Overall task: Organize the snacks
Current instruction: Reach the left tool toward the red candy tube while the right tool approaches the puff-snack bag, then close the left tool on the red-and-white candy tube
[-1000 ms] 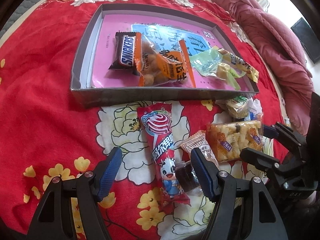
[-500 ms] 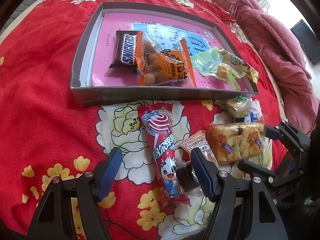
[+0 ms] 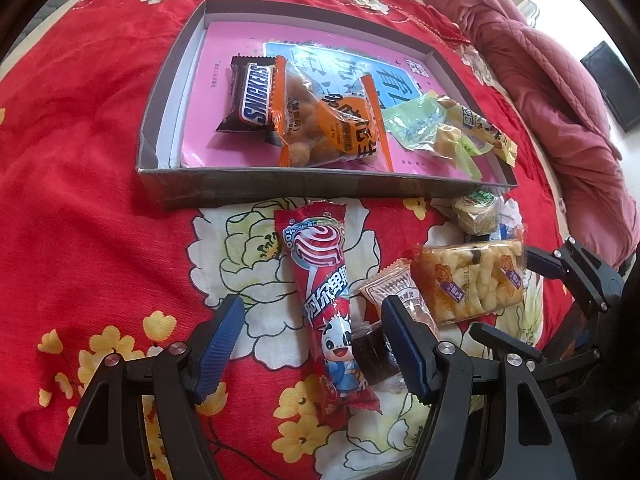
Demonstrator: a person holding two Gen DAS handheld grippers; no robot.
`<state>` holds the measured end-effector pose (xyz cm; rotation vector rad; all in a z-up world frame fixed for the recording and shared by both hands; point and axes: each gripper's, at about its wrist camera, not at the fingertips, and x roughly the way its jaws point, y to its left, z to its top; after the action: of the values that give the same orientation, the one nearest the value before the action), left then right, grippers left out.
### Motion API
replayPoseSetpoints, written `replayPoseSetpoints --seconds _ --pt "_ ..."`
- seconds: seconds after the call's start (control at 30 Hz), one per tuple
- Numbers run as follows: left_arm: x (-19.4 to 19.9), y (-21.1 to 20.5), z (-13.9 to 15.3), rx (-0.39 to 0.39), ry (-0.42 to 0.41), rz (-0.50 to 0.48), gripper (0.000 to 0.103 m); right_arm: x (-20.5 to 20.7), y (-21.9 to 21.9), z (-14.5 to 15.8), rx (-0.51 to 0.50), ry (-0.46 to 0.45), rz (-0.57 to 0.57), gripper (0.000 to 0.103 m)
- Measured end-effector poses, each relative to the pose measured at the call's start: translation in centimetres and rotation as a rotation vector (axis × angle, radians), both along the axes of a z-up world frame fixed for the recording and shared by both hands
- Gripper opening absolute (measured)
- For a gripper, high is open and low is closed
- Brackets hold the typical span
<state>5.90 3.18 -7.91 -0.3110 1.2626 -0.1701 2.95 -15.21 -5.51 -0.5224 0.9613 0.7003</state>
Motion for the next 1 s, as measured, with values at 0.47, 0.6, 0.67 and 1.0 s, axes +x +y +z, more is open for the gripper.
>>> replayPoseSetpoints --seconds 0.47,0.6,0.67,1.0 --pt "0.1 -0.4 -0.3 -0.013 0.000 -0.018 0.031 -1.5 2.3 -1.4 -0.209 -0.229 0.125 0.071" --pt "0.2 0.2 -0.3 -0.043 0.001 0.003 0.025 -1.6 2.8 -1.6 -0.216 -0.251 0.152 0.073" --pt "0.1 0.7 -0.2 -0.058 0.001 0.016 0.025 -1.8 2.8 -1.2 -0.195 -0.246 0.155 0.073" --pt "0.3 1.2 -0.2 -0.088 0.010 0.035 0.025 -3.3 1.7 0.0 -0.156 -0.157 0.153 0.073"
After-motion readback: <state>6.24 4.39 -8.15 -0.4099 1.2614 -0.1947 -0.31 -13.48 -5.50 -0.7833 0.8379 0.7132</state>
